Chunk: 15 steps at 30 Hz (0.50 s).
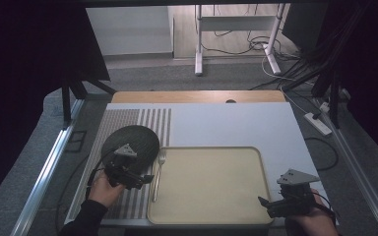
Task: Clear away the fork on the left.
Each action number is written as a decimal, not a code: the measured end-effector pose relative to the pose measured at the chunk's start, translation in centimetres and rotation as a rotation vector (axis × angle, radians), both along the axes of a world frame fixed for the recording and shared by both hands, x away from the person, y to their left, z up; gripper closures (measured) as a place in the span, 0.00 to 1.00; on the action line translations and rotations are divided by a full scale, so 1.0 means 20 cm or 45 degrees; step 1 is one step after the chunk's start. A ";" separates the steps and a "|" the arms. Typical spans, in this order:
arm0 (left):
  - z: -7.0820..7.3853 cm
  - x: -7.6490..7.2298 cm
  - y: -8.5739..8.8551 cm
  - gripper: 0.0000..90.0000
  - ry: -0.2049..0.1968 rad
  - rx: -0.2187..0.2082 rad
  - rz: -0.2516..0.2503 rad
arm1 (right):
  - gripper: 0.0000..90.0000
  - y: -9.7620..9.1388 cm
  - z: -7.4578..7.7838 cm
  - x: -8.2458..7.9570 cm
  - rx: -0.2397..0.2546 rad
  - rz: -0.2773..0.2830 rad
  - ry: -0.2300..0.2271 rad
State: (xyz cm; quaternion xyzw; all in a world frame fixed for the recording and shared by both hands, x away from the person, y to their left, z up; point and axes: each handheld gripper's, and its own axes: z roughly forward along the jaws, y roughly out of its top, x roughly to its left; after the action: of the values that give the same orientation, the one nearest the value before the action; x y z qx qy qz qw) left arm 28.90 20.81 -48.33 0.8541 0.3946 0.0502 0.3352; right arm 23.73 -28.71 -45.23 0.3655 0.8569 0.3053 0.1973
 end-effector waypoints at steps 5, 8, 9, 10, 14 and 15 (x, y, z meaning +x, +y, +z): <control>-0.01 -0.03 0.05 0.00 0.018 -0.034 0.038 | 0.00 0.00 0.00 0.00 0.001 -0.002 0.001; 0.00 -0.07 0.09 0.00 0.013 -0.063 0.067 | 0.00 0.00 0.00 0.00 0.001 -0.002 0.001; 0.00 -0.08 0.11 0.00 0.011 -0.071 0.075 | 0.00 0.00 0.00 0.00 0.000 -0.003 0.002; 0.00 -0.09 0.12 0.00 0.009 -0.077 0.086 | 0.00 0.00 0.00 0.00 0.000 -0.003 0.002; 0.00 -0.13 0.17 0.00 0.006 -0.093 0.115 | 0.00 0.00 0.00 0.00 -0.001 -0.004 0.002; 0.00 -0.14 0.18 0.00 0.006 -0.094 0.121 | 0.00 0.00 0.00 0.00 -0.001 -0.004 0.002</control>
State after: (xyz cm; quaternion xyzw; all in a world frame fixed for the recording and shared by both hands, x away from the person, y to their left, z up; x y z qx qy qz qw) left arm 26.03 24.37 -48.36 0.8216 0.4370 0.0496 0.3627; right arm 23.77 -28.72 -45.24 0.3668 0.8566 0.3043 0.1974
